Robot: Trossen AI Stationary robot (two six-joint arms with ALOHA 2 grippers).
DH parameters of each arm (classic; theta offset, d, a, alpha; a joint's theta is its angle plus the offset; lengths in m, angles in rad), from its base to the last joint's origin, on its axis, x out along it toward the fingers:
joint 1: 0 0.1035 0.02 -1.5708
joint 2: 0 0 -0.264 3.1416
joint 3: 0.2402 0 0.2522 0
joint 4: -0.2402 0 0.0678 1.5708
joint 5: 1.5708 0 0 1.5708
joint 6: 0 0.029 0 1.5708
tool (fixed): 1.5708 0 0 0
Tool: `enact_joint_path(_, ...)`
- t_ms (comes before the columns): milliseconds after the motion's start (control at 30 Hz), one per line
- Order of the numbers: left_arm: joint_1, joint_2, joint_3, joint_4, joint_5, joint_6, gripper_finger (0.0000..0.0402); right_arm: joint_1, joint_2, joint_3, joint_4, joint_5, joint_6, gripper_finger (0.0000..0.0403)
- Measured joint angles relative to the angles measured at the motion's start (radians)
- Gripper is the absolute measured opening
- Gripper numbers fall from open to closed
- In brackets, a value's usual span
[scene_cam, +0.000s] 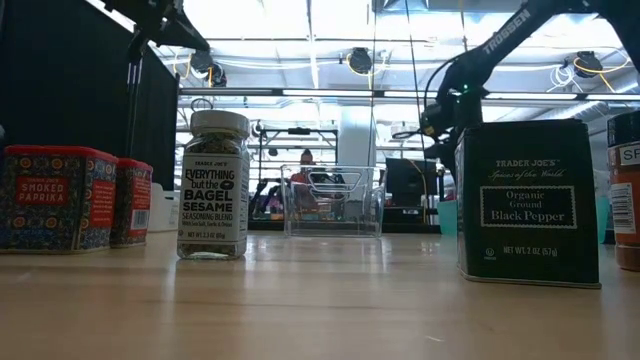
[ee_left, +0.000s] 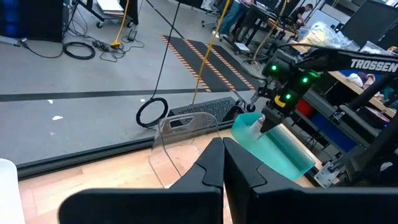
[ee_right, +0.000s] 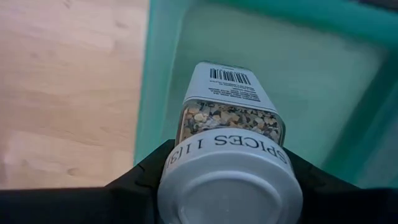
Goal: Sort spices by type
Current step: Put the right white seasoning bottle into the green bin
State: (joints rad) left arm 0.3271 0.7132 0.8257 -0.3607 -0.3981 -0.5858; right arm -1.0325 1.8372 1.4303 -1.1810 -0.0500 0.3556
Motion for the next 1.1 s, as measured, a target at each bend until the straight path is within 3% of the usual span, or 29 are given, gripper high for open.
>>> enact_joint_path(600,0.0,0.004,0.0,0.0,0.0,-0.007,0.0004,-0.001,0.0,-0.05,0.057,-0.004,0.023,0.0174)
enact_joint_path(833,0.0,0.009,0.0,-0.001,0.0,-0.009,0.0004,-0.001,0.0,-0.05,0.057,-0.004,0.024,0.0261)
enact_joint_path(1100,0.0,0.012,0.0,0.0,0.008,-0.01,0.0004,-0.001,-0.01,-0.05,0.041,-0.003,0.003,0.0276)
